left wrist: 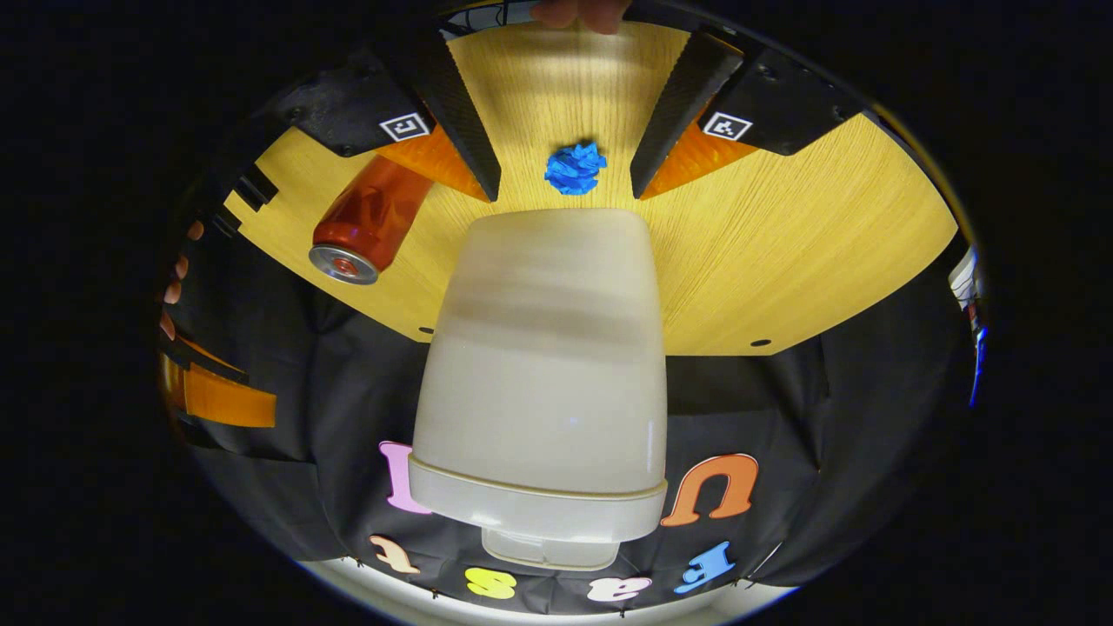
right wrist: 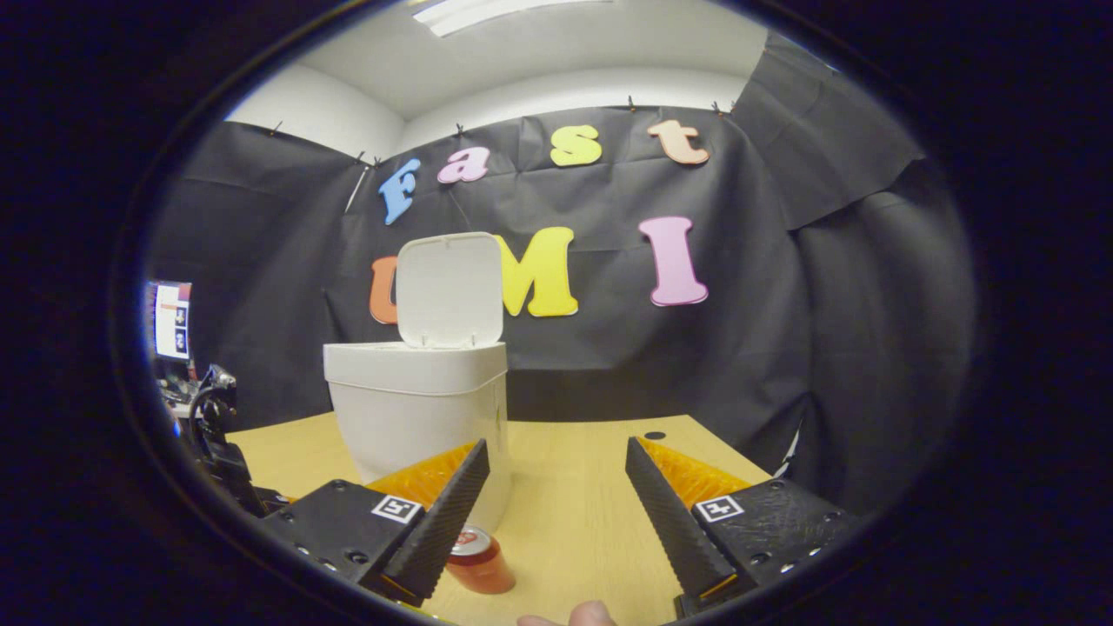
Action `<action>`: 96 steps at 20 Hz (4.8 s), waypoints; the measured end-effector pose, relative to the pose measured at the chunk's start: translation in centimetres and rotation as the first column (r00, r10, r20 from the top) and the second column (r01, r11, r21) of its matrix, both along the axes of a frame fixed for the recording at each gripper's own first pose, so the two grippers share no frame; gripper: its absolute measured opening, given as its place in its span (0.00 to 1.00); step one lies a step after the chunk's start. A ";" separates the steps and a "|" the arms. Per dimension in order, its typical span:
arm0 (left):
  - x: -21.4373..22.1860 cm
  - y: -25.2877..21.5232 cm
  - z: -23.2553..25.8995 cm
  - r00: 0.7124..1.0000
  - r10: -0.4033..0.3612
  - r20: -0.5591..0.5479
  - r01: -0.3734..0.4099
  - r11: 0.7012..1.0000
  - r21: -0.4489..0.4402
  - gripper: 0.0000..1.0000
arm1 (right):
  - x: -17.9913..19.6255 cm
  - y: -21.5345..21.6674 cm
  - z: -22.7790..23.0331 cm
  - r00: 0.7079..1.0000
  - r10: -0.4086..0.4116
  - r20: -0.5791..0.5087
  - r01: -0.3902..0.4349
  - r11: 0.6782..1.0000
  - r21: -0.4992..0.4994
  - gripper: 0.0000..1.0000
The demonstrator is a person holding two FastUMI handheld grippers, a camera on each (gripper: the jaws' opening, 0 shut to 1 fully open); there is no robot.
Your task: Press the lid of the desktop garbage bin to open it, pick up the crumpled paper on the desktop and throw it into the bin, then pick up the pop can on the desktop and drop it into the bin, and finally close the garbage bin lid.
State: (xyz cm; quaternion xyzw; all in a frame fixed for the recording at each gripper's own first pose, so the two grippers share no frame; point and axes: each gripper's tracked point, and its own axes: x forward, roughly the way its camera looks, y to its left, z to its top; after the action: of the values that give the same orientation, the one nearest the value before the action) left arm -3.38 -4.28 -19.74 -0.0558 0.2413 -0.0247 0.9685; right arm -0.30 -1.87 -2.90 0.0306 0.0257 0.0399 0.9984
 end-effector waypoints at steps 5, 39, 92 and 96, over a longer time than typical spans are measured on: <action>0.7 0.0 -1.7 0.998 0.001 -0.059 -0.002 1.000 -0.018 0.98 | -0.5 -1.6 -2.2 0.999 -0.020 -0.033 0.020 1.000 0.014 0.97; 1.7 4.5 4.9 0.994 0.071 0.078 -0.075 0.996 0.056 0.36 | -4.9 6.3 -8.9 0.982 0.084 -0.170 -0.090 0.996 -0.029 0.98; 11.1 4.3 28.5 0.843 0.002 0.537 -0.067 0.992 0.103 0.39 | -2.5 -0.2 -12.9 0.959 -0.018 -0.282 0.040 0.997 0.070 0.80; 13.4 3.4 27.8 0.859 -0.011 0.512 -0.047 0.994 0.100 0.41 | -2.5 -2.3 -12.3 0.962 -0.062 -0.265 0.082 0.995 0.063 0.80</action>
State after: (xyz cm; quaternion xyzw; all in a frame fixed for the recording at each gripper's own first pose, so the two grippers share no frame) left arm 10.04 -0.87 8.02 0.0034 -0.0241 -0.0163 0.9996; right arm -2.77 -4.14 -15.22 0.0729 0.1553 0.0001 0.9852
